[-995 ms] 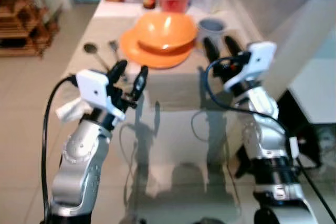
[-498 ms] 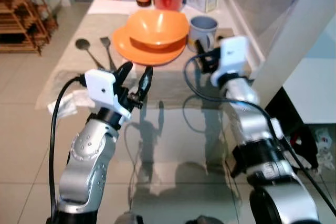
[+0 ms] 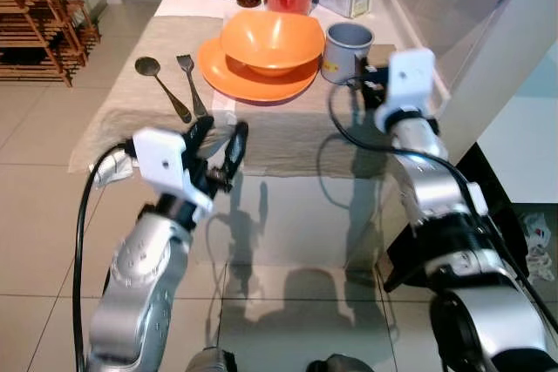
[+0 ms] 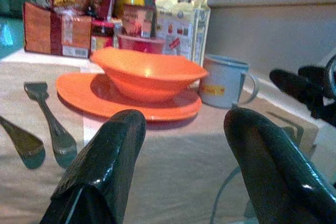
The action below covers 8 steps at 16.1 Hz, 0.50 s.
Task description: Setting the table
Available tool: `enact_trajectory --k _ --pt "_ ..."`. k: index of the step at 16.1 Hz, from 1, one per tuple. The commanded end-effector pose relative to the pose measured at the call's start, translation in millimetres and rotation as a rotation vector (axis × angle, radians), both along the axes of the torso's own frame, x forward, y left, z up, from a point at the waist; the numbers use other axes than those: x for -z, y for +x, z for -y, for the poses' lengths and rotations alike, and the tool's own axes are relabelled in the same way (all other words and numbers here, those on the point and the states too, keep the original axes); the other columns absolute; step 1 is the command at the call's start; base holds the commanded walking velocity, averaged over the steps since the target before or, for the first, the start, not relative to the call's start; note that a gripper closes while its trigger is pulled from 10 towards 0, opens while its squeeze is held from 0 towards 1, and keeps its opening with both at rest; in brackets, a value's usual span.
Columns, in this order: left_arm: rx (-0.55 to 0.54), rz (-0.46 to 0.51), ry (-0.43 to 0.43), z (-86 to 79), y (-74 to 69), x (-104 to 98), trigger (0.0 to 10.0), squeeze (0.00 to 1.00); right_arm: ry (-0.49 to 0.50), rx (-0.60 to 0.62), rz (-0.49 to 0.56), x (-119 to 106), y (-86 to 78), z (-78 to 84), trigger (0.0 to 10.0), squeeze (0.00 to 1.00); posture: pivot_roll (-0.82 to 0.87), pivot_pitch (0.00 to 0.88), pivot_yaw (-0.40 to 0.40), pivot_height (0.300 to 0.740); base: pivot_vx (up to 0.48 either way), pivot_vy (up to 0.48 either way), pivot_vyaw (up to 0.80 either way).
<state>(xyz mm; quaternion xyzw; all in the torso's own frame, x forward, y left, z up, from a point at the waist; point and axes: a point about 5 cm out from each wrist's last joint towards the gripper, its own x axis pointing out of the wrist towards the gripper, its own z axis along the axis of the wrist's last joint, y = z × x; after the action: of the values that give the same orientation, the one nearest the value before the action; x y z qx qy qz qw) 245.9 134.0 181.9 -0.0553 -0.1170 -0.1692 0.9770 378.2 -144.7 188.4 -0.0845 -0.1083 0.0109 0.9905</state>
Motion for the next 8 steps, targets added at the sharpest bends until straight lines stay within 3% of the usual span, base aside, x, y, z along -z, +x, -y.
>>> enact_trajectory --k 1,5,8 --pt "0.005 0.000 0.002 2.6 -4.2 -2.6 10.0 0.00 0.034 0.012 -0.012 6.4 -0.2 8.2 10.0 0.00 -0.05 0.171 -0.016 0.740 0.000 0.000 0.00" --pt "-0.003 -0.005 0.002 2.6 -13.2 -6.5 10.0 0.00 0.102 -0.134 0.026 -8.8 7.5 -5.0 10.0 0.00 -0.04 0.204 -0.011 0.740 0.000 0.000 0.00" --pt "-0.005 0.001 0.004 3.5 -17.3 -10.2 10.0 0.00 0.024 -0.060 -0.025 -7.1 16.5 4.5 10.0 0.00 -0.03 0.211 -0.016 0.740 0.000 0.000 0.00"
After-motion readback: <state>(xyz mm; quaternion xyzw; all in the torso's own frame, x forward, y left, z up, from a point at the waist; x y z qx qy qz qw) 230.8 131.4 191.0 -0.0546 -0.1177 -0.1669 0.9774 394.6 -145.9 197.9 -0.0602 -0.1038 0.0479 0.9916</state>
